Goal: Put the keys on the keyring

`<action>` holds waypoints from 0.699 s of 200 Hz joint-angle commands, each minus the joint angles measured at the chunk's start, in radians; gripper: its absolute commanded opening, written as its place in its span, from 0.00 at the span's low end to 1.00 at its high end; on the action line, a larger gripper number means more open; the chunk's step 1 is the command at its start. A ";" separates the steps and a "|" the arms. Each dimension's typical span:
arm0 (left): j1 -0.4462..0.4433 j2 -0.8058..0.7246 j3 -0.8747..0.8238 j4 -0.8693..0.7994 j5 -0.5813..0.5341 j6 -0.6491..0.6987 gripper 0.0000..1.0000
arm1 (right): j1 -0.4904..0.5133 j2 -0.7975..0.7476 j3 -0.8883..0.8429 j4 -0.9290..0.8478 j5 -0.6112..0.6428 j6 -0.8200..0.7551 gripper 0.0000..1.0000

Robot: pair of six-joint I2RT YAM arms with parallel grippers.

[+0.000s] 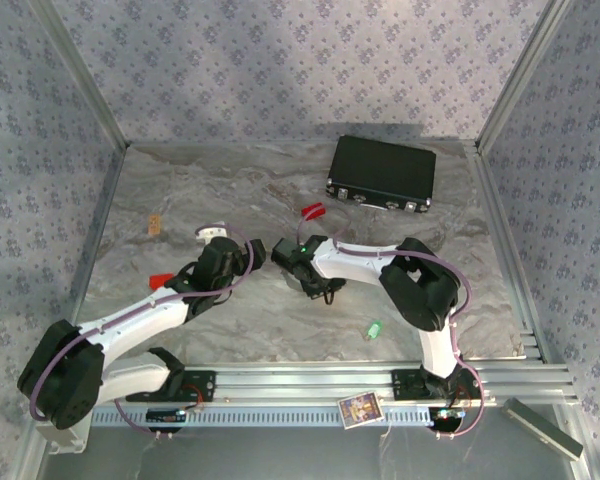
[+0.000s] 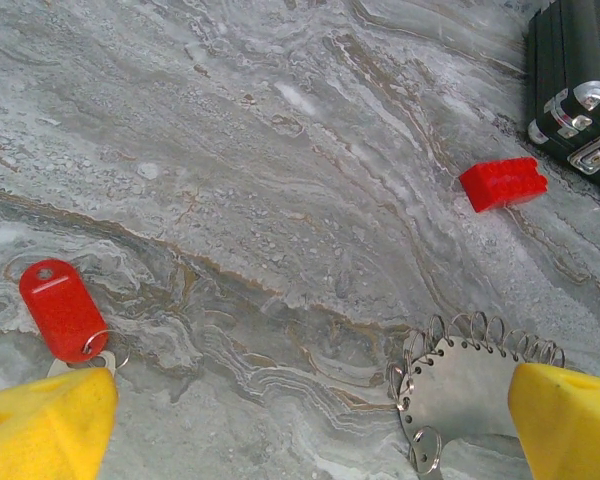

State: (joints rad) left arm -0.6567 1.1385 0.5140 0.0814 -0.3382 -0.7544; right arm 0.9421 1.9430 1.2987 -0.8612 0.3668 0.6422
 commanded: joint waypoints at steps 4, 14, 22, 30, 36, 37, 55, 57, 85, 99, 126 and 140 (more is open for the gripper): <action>-0.006 -0.024 -0.008 0.003 -0.023 -0.018 1.00 | -0.006 0.008 0.028 -0.067 0.055 -0.006 0.18; -0.006 -0.025 -0.007 0.003 -0.024 -0.019 1.00 | -0.005 0.009 0.031 -0.068 0.060 -0.006 0.18; -0.005 -0.025 -0.007 0.003 -0.022 -0.020 1.00 | -0.006 0.010 0.031 -0.071 0.063 -0.006 0.17; -0.005 -0.026 -0.006 0.001 -0.024 -0.020 1.00 | -0.006 0.011 0.033 -0.072 0.065 -0.006 0.16; -0.005 -0.025 -0.007 0.001 -0.025 -0.020 1.00 | -0.006 0.013 0.034 -0.073 0.066 -0.006 0.16; -0.005 -0.025 -0.007 0.001 -0.025 -0.019 1.00 | -0.005 0.014 0.033 -0.073 0.065 -0.006 0.16; -0.005 -0.026 -0.008 0.001 -0.024 -0.020 1.00 | -0.005 0.017 0.034 -0.074 0.069 -0.006 0.16; -0.006 -0.027 -0.008 0.001 -0.024 -0.020 1.00 | -0.006 0.018 0.034 -0.073 0.069 -0.006 0.16; -0.006 -0.026 -0.007 -0.001 -0.025 -0.022 1.00 | -0.010 0.026 0.033 -0.065 0.057 -0.006 0.14; -0.005 -0.027 -0.007 -0.001 -0.025 -0.023 1.00 | -0.011 0.027 0.031 -0.065 0.055 -0.006 0.12; -0.005 -0.031 -0.006 -0.005 -0.029 -0.024 1.00 | -0.017 0.027 0.027 -0.065 0.053 -0.006 0.07; -0.005 -0.036 -0.007 -0.008 -0.030 -0.024 1.00 | -0.022 0.024 0.024 -0.062 0.052 -0.006 0.03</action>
State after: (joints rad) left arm -0.6567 1.1339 0.5133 0.0788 -0.3458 -0.7620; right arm 0.9306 1.9507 1.3117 -0.8948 0.4049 0.6361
